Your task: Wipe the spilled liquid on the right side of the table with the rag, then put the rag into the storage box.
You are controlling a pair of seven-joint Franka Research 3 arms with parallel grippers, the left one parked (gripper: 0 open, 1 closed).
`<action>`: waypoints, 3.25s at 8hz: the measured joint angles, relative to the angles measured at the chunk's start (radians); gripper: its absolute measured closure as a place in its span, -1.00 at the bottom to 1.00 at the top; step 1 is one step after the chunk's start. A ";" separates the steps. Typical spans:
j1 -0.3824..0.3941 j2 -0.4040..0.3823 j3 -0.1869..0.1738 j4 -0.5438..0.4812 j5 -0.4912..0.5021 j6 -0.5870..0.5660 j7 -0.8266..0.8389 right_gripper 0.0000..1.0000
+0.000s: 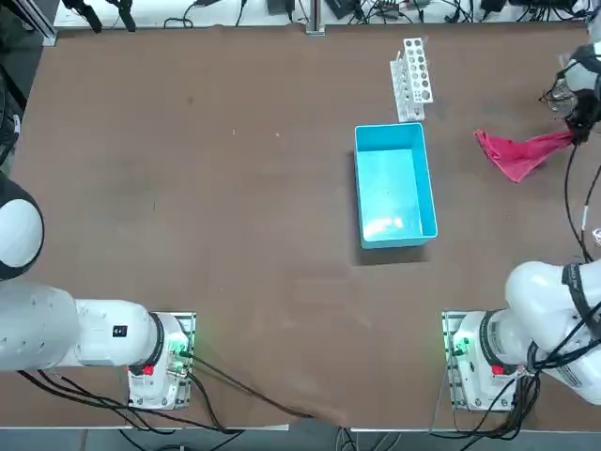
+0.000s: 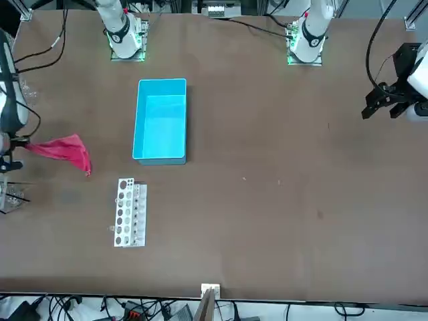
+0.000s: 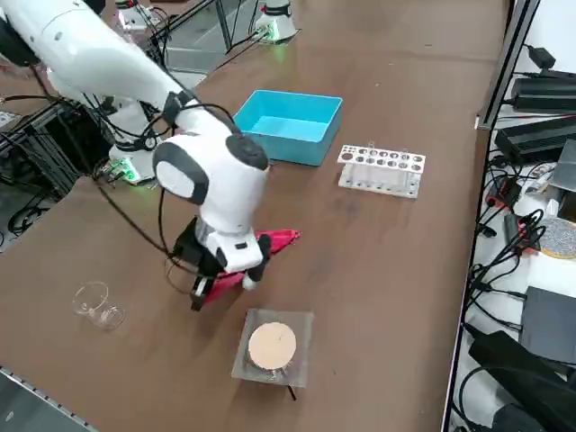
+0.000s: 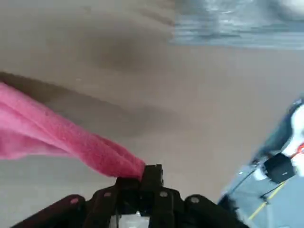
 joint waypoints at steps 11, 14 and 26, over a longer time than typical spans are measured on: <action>0.027 -0.330 0.203 0.245 0.752 -0.479 0.237 0.96; 0.032 -0.442 0.312 0.270 0.850 -0.555 0.415 0.96; 0.354 -0.459 -0.002 0.346 0.772 -0.644 0.475 0.96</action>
